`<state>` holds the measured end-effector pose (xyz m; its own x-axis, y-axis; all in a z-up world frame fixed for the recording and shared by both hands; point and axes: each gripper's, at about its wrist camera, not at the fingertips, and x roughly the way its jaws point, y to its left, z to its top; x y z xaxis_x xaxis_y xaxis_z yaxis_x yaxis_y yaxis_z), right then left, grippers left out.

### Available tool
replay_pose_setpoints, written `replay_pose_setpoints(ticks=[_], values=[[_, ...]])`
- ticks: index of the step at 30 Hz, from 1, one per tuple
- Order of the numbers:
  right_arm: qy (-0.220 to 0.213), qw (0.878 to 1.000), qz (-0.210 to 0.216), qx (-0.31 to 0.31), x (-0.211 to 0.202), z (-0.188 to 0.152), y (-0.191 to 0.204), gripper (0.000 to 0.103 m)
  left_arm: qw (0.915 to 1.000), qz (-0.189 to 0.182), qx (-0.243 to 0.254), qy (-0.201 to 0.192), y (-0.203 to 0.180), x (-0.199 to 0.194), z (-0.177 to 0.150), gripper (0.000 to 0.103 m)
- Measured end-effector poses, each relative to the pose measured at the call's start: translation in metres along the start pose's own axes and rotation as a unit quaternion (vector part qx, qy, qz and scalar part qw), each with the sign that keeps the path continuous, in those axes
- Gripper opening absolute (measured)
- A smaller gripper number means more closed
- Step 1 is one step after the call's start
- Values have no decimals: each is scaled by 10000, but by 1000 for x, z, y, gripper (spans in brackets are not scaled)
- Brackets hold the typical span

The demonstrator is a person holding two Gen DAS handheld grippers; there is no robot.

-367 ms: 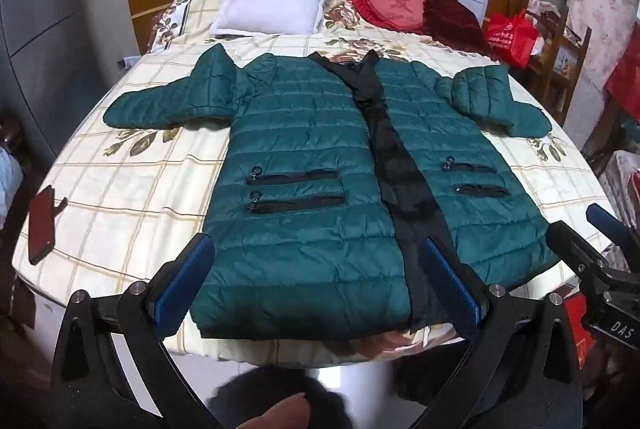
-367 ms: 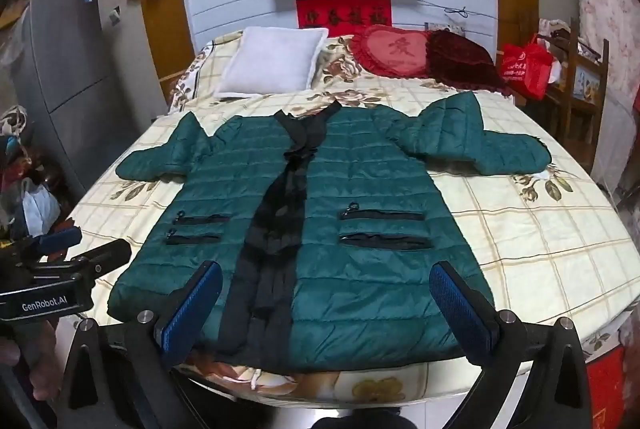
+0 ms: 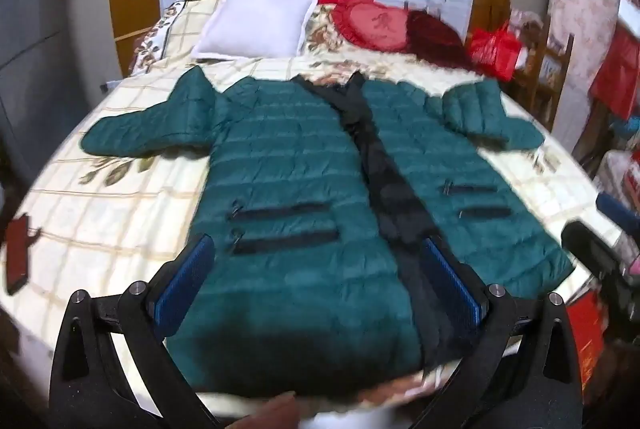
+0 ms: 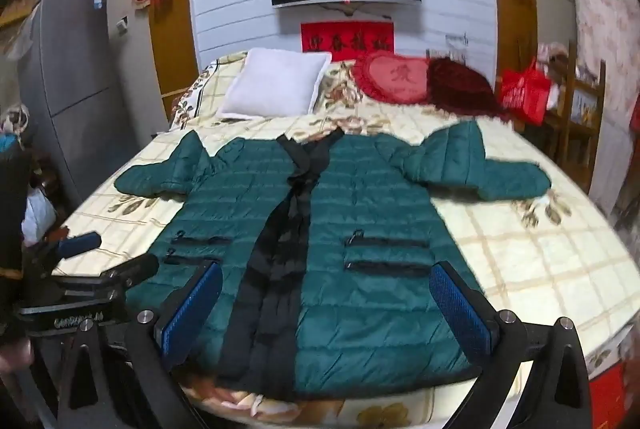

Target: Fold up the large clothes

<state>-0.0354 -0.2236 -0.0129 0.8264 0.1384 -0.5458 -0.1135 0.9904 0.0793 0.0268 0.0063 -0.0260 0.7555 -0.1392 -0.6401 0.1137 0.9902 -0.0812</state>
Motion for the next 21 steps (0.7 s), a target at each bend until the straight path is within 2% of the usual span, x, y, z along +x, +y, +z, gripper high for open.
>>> replay_pose_setpoints(ticks=[1, 3, 5, 8, 10, 11, 15, 21], values=[[-84, 9999, -68, -84, 1, 0, 0, 103, 10000, -11, -61, -28, 3, 5, 1, 103], [-279, 9990, -237, -253, 5, -2, 0, 103, 9998, 6, 49, 178, 5, 21, 3, 103], [-409, 9984, -292, -253, 10, -6, -4, 103, 9996, 153, 116, 214, 5, 36, 4, 103], [-272, 9992, -289, -53, 24, -9, -9, 103, 9988, 372, 263, 175, 2, 53, -2, 103], [-241, 9992, -326, 31, 26, -8, -12, 103, 9980, 491, 190, 357, 4, 63, -7, 103], [-269, 9990, -343, 38, 25, -8, -11, 103, 9980, 446, 119, 434, 6, 65, -7, 103], [-439, 9973, -588, 44, 20, -10, -12, 103, 9988, 397, -78, 291, 11, 56, -8, 103], [-453, 9969, -628, 134, 18, -9, -10, 103, 9993, 315, -56, 188, 11, 57, -13, 103]])
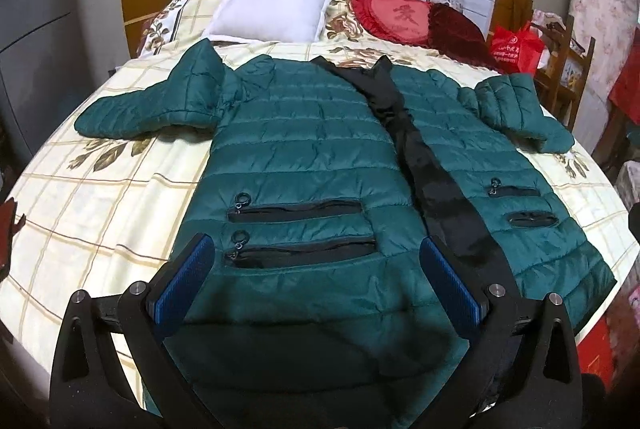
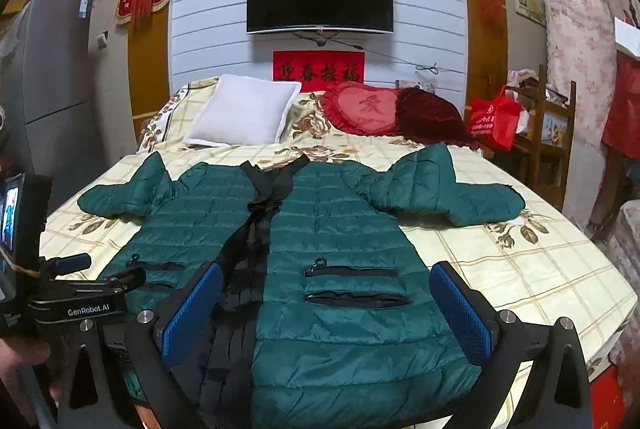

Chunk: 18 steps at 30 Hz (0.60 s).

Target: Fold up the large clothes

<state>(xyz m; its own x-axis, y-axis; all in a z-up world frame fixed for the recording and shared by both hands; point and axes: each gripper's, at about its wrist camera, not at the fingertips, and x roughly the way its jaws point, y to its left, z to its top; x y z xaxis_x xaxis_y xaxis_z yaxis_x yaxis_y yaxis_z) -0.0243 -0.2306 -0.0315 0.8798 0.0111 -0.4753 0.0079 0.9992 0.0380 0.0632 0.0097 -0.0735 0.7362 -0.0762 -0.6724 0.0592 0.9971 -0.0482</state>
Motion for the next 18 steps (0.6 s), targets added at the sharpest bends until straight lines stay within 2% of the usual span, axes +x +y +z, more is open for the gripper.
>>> replay_pose_setpoints(ticks=[5, 15, 18], values=[[-83, 9999, -89, -81, -2, -3, 5, 103, 10000, 18, 25, 38, -3, 2, 1, 103], [82, 9997, -81, -200, 9, -5, 13, 103, 9999, -14, -39, 112, 0, 5, 1, 103], [201, 9989, -201, -363, 14, -5, 19, 103, 9999, -24, -42, 103, 0, 3, 0, 103]])
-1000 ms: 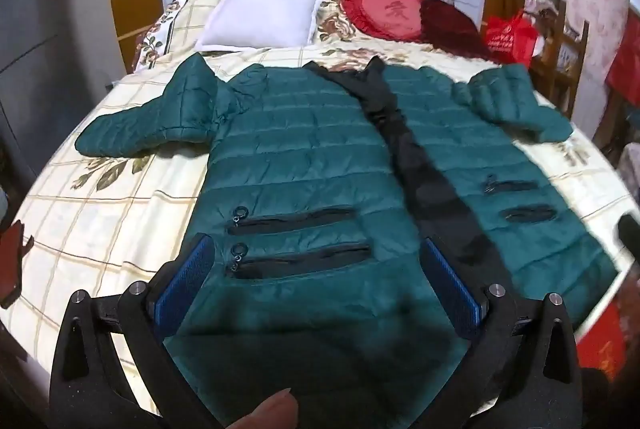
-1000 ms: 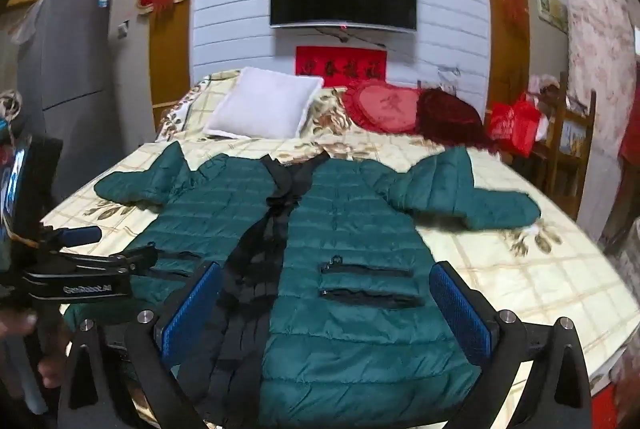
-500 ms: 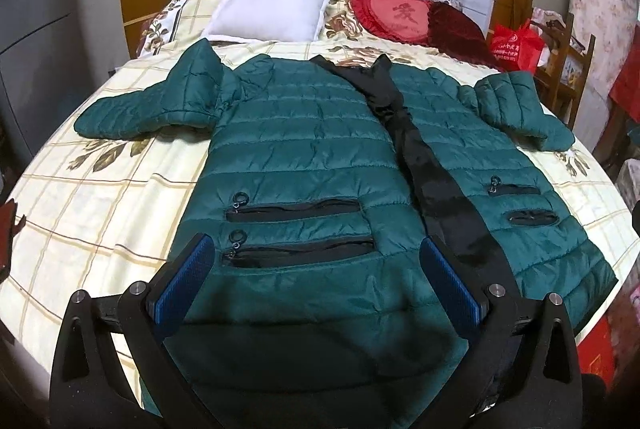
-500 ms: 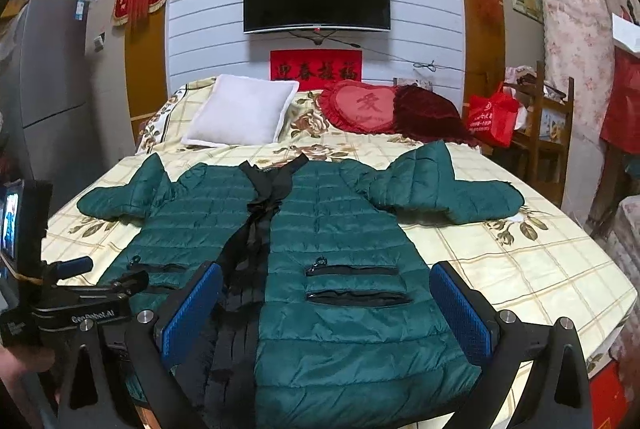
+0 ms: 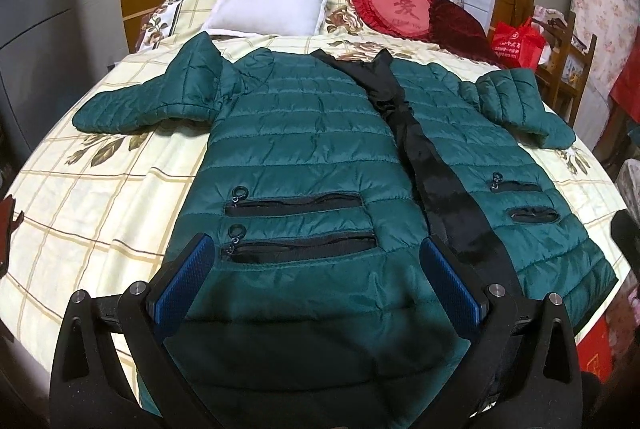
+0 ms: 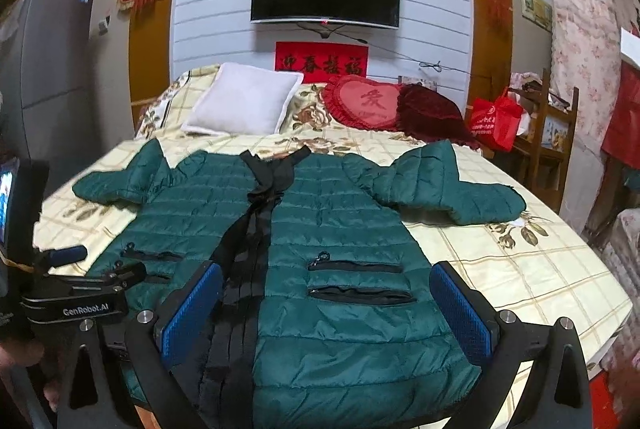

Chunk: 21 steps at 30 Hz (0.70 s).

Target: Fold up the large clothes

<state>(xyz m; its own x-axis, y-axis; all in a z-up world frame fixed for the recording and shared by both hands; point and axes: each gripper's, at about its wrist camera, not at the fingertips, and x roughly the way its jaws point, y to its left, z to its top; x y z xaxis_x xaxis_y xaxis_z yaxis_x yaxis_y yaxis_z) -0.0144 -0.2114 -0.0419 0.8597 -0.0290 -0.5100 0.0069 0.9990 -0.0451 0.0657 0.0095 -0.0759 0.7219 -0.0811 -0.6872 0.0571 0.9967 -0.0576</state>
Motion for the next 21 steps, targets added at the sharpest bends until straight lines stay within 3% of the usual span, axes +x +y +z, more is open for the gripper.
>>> replay_pose_setpoints(ticks=[21], values=[[321, 9986, -199, -358, 14, -1, 13, 103, 9999, -30, -76, 78, 3, 3, -1, 103]])
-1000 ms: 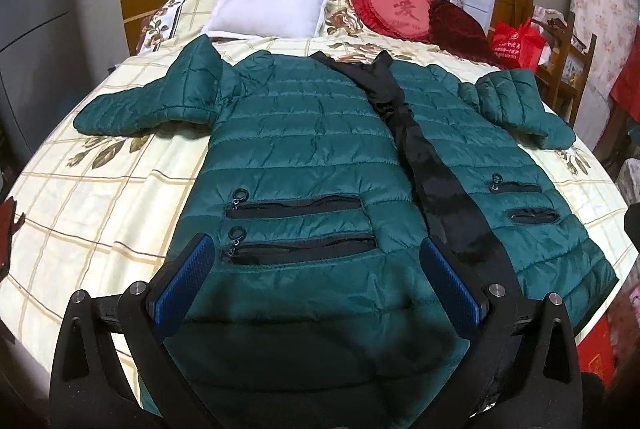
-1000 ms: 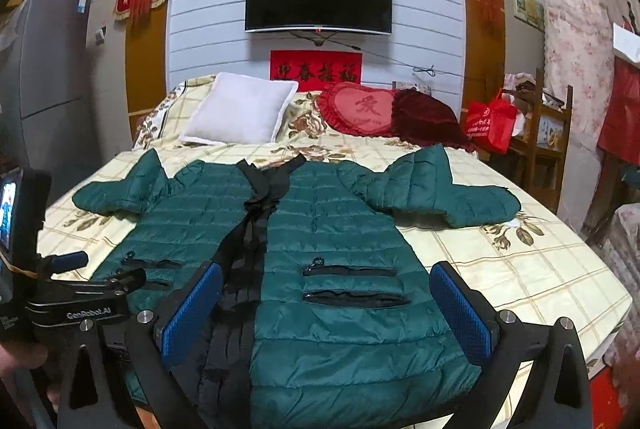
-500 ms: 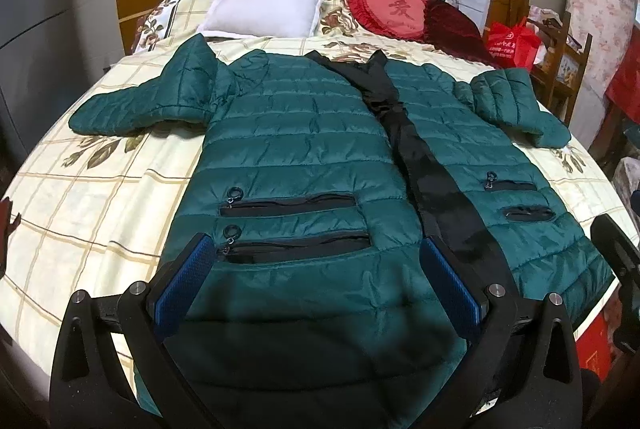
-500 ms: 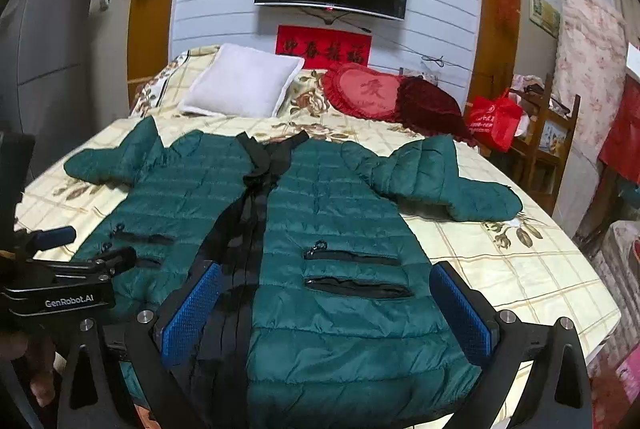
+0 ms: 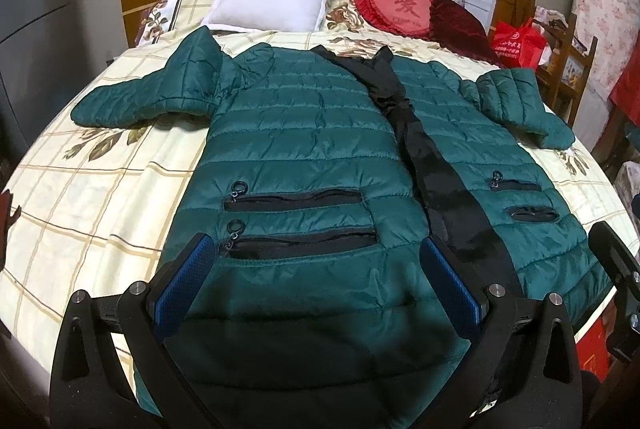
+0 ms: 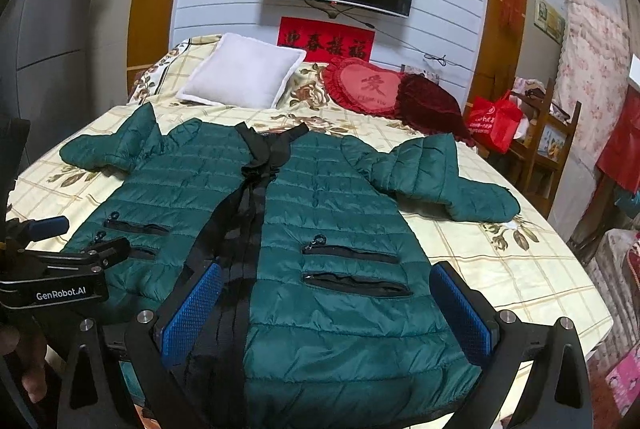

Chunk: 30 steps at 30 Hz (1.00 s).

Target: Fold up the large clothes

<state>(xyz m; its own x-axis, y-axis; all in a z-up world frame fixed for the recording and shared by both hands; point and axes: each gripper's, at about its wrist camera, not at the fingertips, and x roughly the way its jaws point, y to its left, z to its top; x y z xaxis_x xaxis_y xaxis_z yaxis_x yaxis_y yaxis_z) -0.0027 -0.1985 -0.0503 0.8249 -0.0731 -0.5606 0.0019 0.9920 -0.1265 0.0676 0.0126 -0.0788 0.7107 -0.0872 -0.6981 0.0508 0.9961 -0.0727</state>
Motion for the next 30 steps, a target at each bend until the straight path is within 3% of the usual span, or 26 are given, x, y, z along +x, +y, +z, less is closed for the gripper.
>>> replay_pose_setpoints(ticks=[30], values=[[-22, 9998, 10, 200, -3, -2, -8, 103, 9999, -51, -97, 63, 3, 3, -2, 103]])
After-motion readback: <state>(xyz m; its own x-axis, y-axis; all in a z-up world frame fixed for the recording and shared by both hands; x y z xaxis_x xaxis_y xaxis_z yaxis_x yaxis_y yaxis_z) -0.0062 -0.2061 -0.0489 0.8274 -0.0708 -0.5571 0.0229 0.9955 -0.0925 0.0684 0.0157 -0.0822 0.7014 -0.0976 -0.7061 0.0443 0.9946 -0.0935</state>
